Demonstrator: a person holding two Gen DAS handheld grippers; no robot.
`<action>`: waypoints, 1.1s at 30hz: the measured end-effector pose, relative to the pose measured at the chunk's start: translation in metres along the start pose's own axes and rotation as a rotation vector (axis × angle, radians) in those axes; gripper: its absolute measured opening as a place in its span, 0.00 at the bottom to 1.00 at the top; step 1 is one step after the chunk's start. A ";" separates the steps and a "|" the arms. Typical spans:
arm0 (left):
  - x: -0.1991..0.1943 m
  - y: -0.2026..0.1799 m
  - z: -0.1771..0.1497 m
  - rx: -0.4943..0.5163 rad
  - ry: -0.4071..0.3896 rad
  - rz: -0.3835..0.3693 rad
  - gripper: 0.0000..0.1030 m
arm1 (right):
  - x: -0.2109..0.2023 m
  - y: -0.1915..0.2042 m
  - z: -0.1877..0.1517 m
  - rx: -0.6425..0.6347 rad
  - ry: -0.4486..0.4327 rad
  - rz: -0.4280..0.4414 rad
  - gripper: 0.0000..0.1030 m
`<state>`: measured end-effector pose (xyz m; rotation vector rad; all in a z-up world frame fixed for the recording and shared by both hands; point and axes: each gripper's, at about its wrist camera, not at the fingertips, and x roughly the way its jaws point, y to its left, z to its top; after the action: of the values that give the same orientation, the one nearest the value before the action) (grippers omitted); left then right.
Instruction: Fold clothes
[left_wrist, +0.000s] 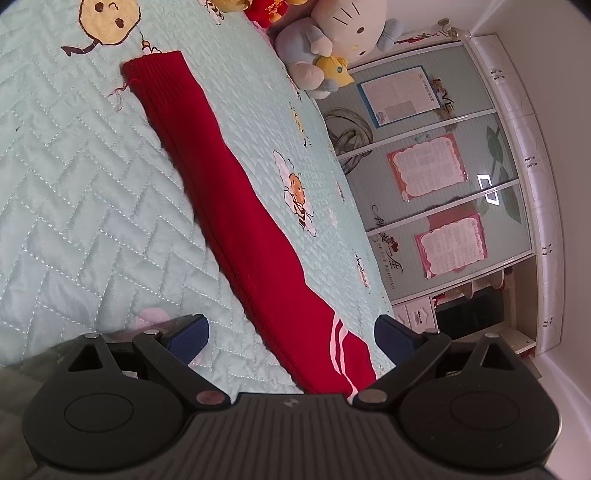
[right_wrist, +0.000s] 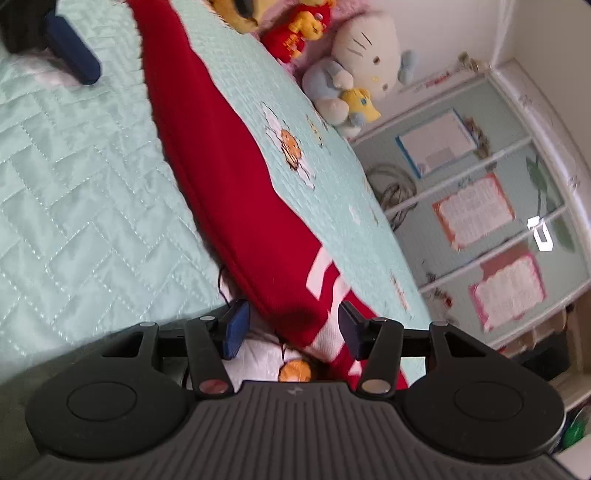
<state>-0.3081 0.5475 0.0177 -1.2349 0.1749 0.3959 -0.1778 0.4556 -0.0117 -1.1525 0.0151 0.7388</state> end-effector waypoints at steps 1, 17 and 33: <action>0.000 0.000 0.000 0.003 0.000 0.001 0.96 | 0.000 0.001 -0.002 -0.006 -0.004 -0.002 0.51; 0.000 0.003 0.000 -0.007 0.000 -0.004 0.96 | -0.013 0.004 -0.016 -0.057 -0.132 -0.139 0.57; -0.019 0.006 0.006 -0.054 -0.109 0.018 0.92 | -0.015 -0.026 -0.018 0.035 -0.041 0.234 0.07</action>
<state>-0.3285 0.5506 0.0204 -1.2616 0.0821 0.4848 -0.1688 0.4277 0.0070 -1.1125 0.1297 0.9659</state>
